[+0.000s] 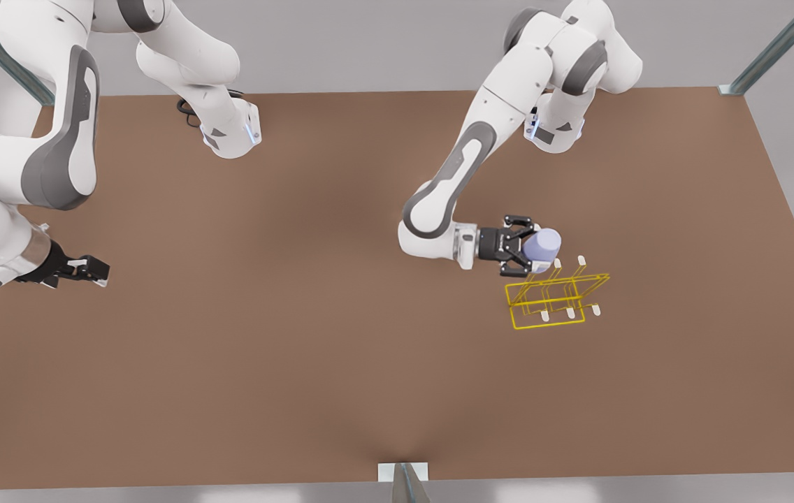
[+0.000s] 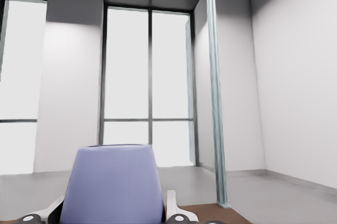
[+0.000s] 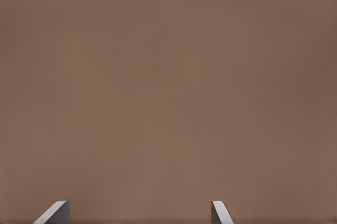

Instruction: Place the cup on the cup holder

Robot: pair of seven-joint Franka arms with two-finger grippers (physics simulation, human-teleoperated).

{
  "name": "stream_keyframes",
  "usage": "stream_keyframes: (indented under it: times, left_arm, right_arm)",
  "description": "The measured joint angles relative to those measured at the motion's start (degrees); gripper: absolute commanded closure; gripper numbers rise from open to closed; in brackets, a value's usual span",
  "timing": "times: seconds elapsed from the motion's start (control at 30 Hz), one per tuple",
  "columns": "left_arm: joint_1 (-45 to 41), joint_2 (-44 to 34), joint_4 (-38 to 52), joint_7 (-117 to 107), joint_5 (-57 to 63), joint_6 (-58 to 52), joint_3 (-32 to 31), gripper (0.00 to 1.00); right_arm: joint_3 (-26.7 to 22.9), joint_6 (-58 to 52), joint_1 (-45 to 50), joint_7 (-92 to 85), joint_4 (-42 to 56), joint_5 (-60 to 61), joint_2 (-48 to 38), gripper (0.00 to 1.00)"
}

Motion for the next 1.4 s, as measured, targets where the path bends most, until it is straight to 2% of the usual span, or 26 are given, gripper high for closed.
stream_keyframes:
  times: [0.63,0.67,0.73,0.93,1.0,1.1,1.2,1.23,1.27,1.33,1.4]
  left_arm:
    - [1.9,3.7,-1.1,-2.1,-3.5,2.2,0.5,0.15]
    - [1.9,3.9,-1.1,-2.2,-3.6,2.4,0.5,0.13]
    - [1.9,4.2,-1.1,-2.4,-3.8,2.7,0.5,0.0]
    - [2.0,3.4,-0.5,-2.5,-4.8,3.7,0.5,0.0]
    - [2.2,0.7,4.1,-0.5,-6.9,4.6,0.5,0.0]
    - [5.0,-0.6,18.3,8.2,-15.5,8.2,0.6,0.0]
    - [14.2,-1.6,33.2,21.5,-31.9,12.8,0.7,0.0]
    - [17.5,-2.7,35.8,26.5,-38.9,14.0,0.7,0.0]
    - [21.1,-5.4,36.3,31.8,-45.8,15.0,0.6,0.0]
    - [26.4,-13.1,31.6,42.9,-56.5,16.8,0.6,0.0]
    - [28.2,-22.2,21.8,53.4,-62.5,21.1,0.7,0.0]
  right_arm:
    - [0.0,0.0,0.1,0.0,-0.2,0.9,0.3,0.0]
    - [0.1,0.0,0.2,0.0,-0.2,0.9,0.3,0.0]
    - [0.2,0.1,0.4,0.0,-0.2,0.9,0.3,0.0]
    - [0.2,0.1,0.3,0.1,-0.2,0.9,0.3,0.0]
    - [0.2,0.1,0.1,0.0,-0.2,0.9,0.3,0.0]
    - [0.2,0.0,-0.1,0.0,-0.3,0.9,0.3,0.0]
    - [0.1,-0.1,-0.2,-0.1,-0.3,0.9,0.2,0.0]
    - [0.1,-0.1,-0.3,-0.2,-0.2,0.9,0.3,0.0]
    - [0.1,-0.1,-0.3,-0.2,-0.1,0.9,0.3,0.0]
    - [0.0,-0.1,-0.3,-0.3,-0.1,0.9,0.2,0.0]
    - [0.0,-0.2,-0.2,-0.4,0.1,0.9,0.0,0.0]
